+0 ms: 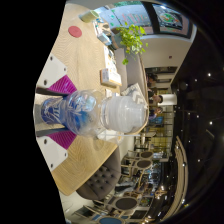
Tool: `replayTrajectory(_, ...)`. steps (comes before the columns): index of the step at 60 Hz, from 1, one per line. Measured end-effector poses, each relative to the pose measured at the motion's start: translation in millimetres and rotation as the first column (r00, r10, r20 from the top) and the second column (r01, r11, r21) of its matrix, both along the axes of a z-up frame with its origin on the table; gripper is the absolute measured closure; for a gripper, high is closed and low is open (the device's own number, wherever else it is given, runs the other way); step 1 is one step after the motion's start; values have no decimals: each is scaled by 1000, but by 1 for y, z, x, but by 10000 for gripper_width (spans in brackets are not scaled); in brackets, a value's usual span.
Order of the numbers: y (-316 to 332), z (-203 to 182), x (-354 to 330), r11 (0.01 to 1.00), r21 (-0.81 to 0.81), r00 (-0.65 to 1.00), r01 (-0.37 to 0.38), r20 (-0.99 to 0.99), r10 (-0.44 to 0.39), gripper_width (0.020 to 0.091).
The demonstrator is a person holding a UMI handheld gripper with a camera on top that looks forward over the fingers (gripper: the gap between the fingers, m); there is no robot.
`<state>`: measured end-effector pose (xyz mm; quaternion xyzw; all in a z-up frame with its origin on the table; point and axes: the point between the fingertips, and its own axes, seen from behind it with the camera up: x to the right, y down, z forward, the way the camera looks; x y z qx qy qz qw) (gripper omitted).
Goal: Pour water
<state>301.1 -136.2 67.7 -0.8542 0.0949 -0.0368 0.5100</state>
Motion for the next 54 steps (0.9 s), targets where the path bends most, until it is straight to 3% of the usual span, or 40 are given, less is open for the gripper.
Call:
replayTrajectory(10, 2, 0, -1, 1000, -4, 999, 21, 30, -21, 804)
replayTrajectory(20, 6, 5, 9, 999, -23, 993, 44, 110, -41, 806)
replayTrajectory(27, 10, 44, -3, 1000, -6, 969, 23, 246, -21, 804)
replayTrajectory(34, 41, 112, -44, 1000, 29, 900, -13, 437, -1, 803)
replayTrajectory(46, 107, 215, -171, 991, 2, 518, -135, 853, 69, 799)
replayTrajectory(54, 139, 238, -287, 970, -73, 151, -233, 982, 110, 800)
